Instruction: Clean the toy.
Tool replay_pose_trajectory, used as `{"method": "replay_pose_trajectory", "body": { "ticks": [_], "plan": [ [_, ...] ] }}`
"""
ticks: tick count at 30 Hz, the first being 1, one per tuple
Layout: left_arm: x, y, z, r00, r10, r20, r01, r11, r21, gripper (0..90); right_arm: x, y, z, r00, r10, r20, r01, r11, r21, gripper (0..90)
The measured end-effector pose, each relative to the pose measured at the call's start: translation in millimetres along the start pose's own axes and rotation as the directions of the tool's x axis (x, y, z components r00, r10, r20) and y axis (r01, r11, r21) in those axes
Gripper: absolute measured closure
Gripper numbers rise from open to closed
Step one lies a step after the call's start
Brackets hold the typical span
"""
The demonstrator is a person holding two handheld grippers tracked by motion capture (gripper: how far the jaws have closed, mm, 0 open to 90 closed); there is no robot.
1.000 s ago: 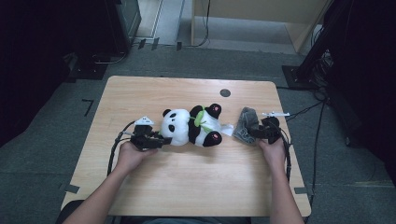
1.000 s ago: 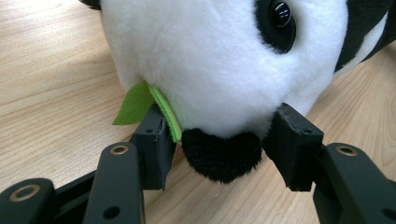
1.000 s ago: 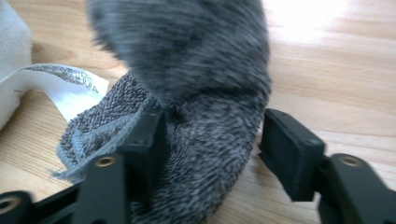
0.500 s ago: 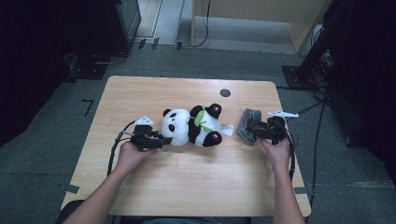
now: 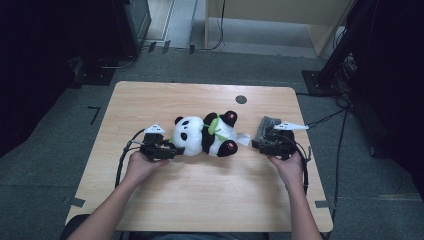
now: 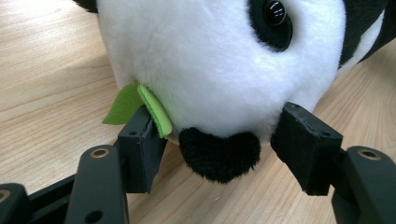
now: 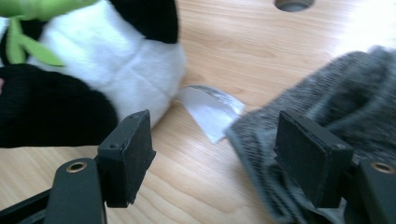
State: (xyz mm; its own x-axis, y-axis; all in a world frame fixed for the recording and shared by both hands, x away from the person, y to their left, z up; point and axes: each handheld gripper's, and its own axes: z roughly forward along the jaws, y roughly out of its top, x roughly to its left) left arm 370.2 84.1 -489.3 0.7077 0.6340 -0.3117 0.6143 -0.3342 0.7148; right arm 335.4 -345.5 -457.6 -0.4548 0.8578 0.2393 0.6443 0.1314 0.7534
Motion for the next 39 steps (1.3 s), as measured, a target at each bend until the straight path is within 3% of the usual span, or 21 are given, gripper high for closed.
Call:
{"method": "replay_pose_trajectory", "body": {
  "ticks": [13, 20, 26, 39],
  "plan": [
    [0.8, 2.1, -0.1, 1.0, 0.009, 0.002, -0.009, 1.0, 0.001, 33.8, 32.4, 2.2, -6.1, 0.997, -0.044, -0.064, 0.043, 0.9987, -0.027, 28.2],
    [0.8, 2.4, -0.2, 1.0, 0.008, 0.0, -0.008, 1.0, -0.003, 33.6, 54.5, 5.8, -8.0, 0.9896, -0.075, -0.122, 0.068, 0.9958, -0.06, 28.1],
    [0.5, 2.5, 0.0, 1.0, 0.008, -0.004, -0.008, 1.0, -0.005, 33.6, 68.0, 4.9, 1.4, 0.9806, -0.109, -0.163, 0.103, 0.9937, -0.044, 26.0],
    [0.6, 2.5, 0.6, 1.0, 0.003, -0.001, -0.003, 1.0, -0.007, 33.7, 77.3, 2.0, 33.7, 0.9762, -0.15, -0.156, 0.15, 0.9886, -0.01, 26.1]
  ]
}}
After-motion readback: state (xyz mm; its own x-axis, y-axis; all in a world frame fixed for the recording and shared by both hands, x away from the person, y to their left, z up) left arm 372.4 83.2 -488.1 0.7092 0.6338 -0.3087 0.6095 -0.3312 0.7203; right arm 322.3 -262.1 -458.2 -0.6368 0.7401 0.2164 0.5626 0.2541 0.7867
